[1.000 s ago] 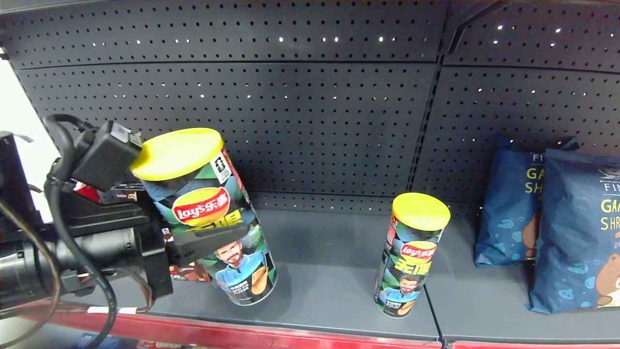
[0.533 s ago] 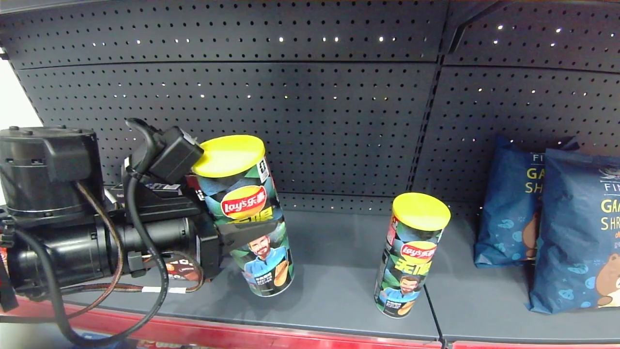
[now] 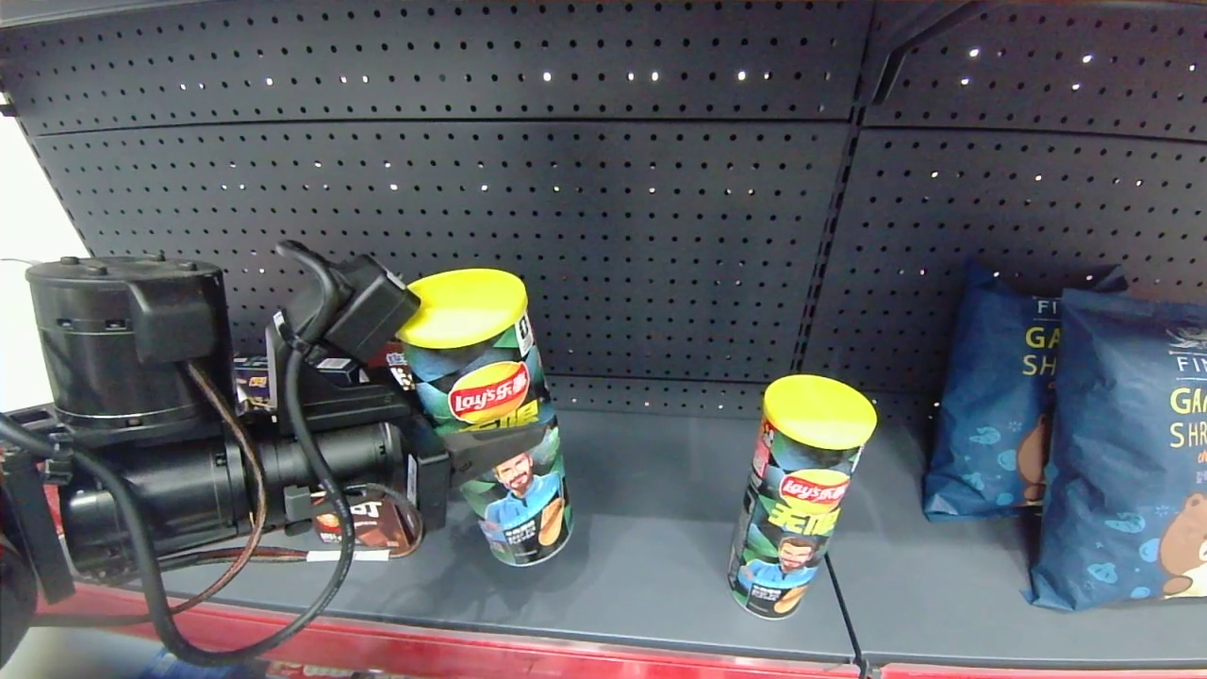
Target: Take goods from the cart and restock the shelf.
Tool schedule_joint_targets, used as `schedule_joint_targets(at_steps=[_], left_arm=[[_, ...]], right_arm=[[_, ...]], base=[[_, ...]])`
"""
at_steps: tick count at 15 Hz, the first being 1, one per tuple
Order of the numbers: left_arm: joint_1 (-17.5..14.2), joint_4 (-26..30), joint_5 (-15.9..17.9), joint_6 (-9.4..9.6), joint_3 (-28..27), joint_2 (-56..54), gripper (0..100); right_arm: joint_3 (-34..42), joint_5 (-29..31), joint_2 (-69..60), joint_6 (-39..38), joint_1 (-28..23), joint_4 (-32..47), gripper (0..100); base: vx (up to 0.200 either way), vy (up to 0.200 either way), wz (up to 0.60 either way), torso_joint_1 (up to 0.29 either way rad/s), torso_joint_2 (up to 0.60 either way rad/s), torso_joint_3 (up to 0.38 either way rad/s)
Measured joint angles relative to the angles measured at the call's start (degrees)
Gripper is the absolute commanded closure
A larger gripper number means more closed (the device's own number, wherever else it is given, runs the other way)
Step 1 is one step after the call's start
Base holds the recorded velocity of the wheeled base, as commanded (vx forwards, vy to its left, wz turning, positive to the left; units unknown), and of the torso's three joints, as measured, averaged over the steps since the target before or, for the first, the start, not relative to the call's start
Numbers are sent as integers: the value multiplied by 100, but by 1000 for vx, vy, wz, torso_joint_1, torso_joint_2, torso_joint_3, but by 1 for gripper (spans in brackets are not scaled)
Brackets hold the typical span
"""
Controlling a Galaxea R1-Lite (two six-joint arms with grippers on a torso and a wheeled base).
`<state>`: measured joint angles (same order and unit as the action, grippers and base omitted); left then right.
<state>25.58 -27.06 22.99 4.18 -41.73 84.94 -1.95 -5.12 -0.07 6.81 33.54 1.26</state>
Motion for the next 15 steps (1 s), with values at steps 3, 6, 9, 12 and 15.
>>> schedule_joint_targets(at_steps=[3, 6, 9, 12, 15], left_arm=[[-2, 0, -44, 2, 6, 2, 100], [-2, 2, -110, 5, 22, 2, 100], [-11, -13, -112, 5, 28, -7, 100], [-24, 9, -102, 5, 17, 15, 100], [-22, -11, -99, 6, -173, 138, 100]], right_arm=[[5, -56, 0, 11, 2, -4, 0], [5, -126, 0, -12, 4, -4, 0], [5, -155, 0, -77, -9, -15, 0], [5, -163, 0, -74, 0, -15, 0], [6, -126, 0, -132, 4, -13, 0]], base=[[0, 0, 0, 0, 0, 0], [0, 0, -200, 1, -1, 1], [0, 0, 0, 0, 0, 0], [0, 0, 0, 0, 0, 0], [0, 0, 0, 0, 0, 0]])
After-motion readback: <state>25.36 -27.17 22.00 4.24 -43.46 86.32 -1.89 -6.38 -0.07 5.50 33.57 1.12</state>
